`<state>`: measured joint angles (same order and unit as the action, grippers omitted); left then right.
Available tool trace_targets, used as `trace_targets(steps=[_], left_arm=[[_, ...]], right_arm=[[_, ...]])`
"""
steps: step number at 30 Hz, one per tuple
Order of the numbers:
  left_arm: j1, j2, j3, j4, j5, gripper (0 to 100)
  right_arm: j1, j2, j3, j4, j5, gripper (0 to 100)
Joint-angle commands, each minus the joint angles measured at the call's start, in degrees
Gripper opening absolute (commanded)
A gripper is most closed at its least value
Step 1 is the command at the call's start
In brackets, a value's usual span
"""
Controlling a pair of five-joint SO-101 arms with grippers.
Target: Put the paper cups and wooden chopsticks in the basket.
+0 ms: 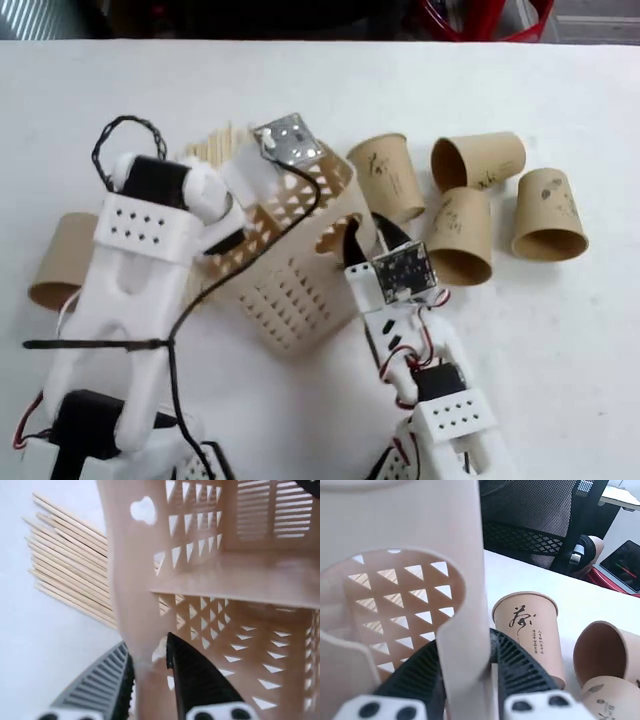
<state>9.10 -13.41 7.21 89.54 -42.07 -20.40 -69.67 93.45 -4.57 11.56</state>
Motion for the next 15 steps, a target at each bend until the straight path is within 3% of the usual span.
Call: trace_targets(steps=[1,8,15], left_arm=[[4.5,0.7,-1.8,-1.6,10.8,2],[4.6,0.7,-6.7,1.2,29.2,2],[1.9,2.3,-6.9,1.4,36.7,2]], right_arm=[[1.0,-0.7,-1.2,2.4,0.1,4.2],[3.5,-0.8,-1.4,14.1,5.0,30.0],[6.2,-0.8,-6.1,23.6,5.0,30.9]])
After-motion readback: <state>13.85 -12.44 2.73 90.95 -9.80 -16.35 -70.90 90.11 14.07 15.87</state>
